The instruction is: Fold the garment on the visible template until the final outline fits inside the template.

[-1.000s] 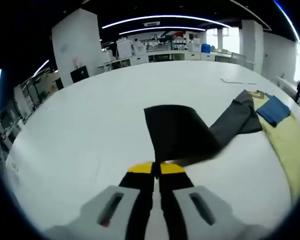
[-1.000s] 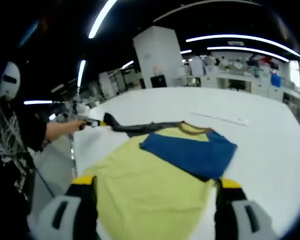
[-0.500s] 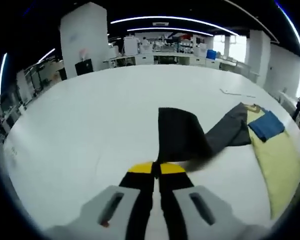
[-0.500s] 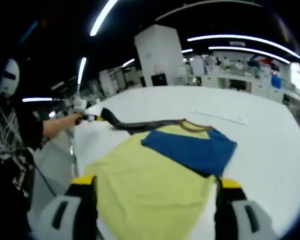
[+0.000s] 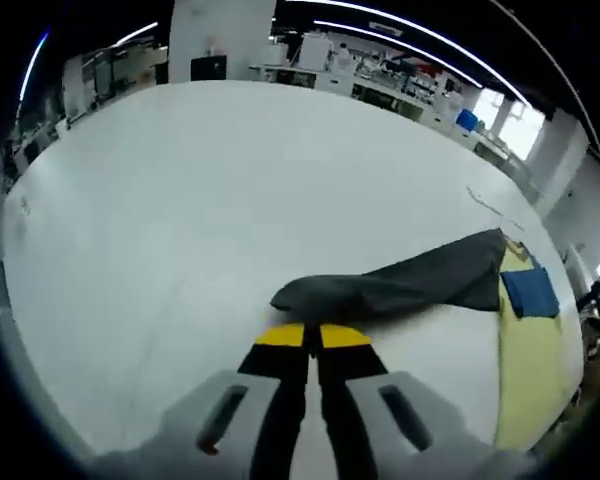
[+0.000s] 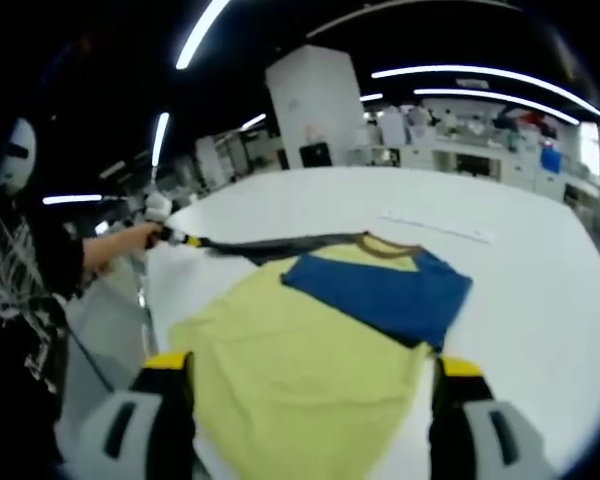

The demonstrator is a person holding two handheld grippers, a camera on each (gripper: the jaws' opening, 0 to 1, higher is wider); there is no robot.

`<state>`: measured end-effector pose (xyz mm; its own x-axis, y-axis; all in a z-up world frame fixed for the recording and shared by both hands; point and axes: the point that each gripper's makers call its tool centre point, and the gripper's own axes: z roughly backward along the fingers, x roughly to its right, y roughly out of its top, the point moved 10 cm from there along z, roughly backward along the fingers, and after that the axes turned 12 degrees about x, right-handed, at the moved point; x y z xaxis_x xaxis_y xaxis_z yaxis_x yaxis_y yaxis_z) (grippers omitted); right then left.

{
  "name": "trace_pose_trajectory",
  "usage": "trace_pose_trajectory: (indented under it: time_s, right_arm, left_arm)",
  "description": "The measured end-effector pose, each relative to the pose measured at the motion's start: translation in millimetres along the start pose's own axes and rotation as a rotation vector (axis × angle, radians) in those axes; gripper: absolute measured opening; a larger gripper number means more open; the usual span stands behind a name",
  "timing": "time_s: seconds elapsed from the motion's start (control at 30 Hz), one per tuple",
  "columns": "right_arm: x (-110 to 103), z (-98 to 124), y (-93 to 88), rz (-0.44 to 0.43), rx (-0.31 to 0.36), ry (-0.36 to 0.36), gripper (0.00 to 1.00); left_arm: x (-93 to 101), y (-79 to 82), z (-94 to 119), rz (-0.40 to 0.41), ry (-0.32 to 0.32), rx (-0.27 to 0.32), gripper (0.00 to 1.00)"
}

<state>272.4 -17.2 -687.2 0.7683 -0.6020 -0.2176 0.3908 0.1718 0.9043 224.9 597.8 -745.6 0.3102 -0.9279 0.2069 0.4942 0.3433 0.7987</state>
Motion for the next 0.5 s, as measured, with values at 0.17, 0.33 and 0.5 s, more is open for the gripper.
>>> trace_pose_trajectory:
  time_s: [0.17,0.33,0.5]
  right_arm:
    - [0.1,0.6,0.1,-0.001,-0.004,-0.008,0.99]
    - [0.2,-0.8,-0.2,-0.001,-0.005,-0.015,0.99]
    - [-2.0,-2.9,-0.4,-0.005,0.001,-0.017,0.99]
  left_arm:
    - [-2.2,2.5,-0.2,0.071,-0.007,0.010,0.00]
    - [-6.3,3.8,-11.2,-0.010,-0.012,0.005,0.00]
    - [-13.3,2.7,-17.8,-0.055,-0.013,0.024,0.09]
